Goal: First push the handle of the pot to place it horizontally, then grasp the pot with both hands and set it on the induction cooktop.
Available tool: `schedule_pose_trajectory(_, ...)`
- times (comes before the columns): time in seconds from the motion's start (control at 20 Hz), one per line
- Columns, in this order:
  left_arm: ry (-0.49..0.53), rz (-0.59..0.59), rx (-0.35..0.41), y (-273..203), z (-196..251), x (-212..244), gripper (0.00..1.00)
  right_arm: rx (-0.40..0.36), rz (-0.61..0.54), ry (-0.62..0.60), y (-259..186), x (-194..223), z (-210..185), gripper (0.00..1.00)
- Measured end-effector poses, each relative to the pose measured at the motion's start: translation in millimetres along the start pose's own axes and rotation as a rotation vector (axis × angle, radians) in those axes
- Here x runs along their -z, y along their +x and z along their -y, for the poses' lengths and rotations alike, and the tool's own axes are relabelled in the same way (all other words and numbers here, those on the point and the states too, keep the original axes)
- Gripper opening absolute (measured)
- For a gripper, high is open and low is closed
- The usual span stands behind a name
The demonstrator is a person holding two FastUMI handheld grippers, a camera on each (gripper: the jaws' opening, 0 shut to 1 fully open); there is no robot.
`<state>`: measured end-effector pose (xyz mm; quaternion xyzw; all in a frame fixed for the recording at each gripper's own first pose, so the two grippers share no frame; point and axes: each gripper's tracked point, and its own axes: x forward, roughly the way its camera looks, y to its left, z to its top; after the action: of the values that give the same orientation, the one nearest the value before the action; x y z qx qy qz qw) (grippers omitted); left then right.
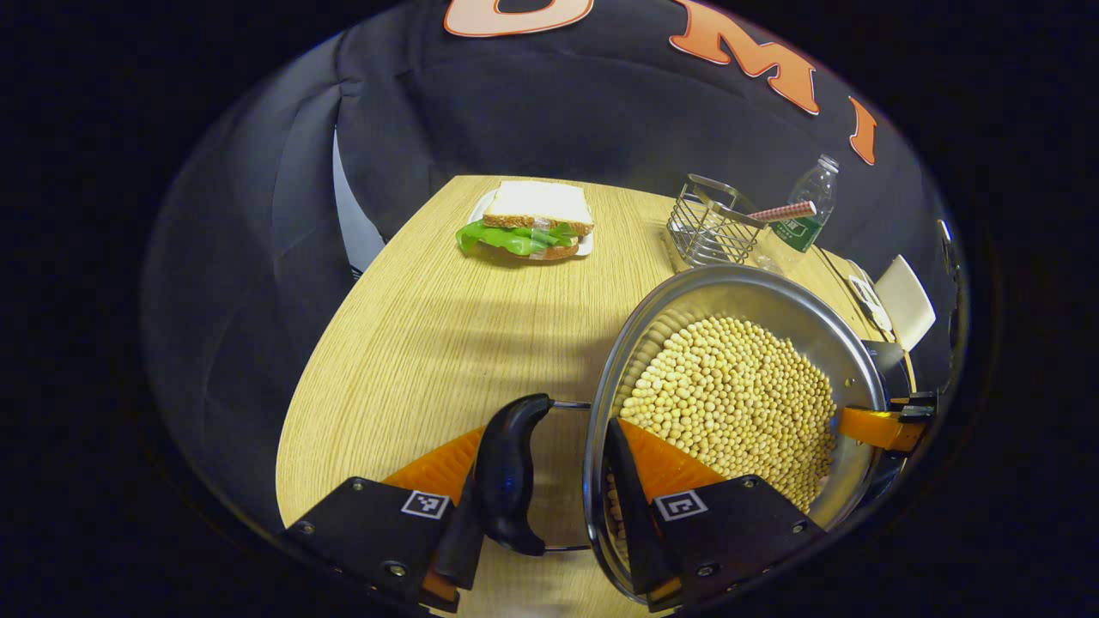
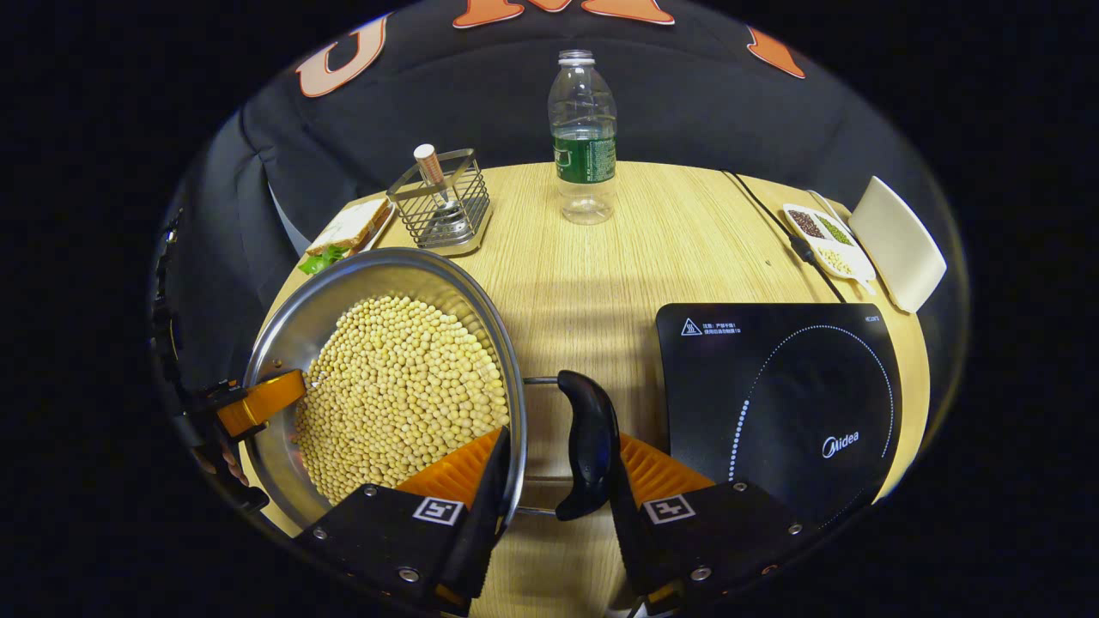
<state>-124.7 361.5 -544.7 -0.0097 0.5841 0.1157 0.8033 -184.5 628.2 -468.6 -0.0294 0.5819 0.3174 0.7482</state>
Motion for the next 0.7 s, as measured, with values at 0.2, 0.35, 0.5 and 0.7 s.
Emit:
schedule_pose_trajectory(0.2, -0.015, 0.008, -0.014, -1.4, -0.4, -2.0, 0.72, 0.010, 0.000, 0.010, 2.2, -0.8, 0.9, 0.62)
schedule_pose_trajectory(0.35, -0.018, 0.014, -0.031, -3.3, -0.7, -2.7, 0.70, 0.006, -0.022, 0.043, -0.2, -2.2, -0.3, 0.57)
schedule_pose_trajectory(0.5, -0.024, 0.014, -0.043, -1.8, 2.4, -2.6, 0.66, 0.016, -0.041, 0.039, -3.6, -1.9, -0.5, 0.52)
schedule_pose_trajectory(0.7, -0.007, 0.015, -0.048, 2.4, 9.9, -6.8, 0.61, 0.002, -0.021, 0.033, -17.2, 2.9, 4.0, 0.52)
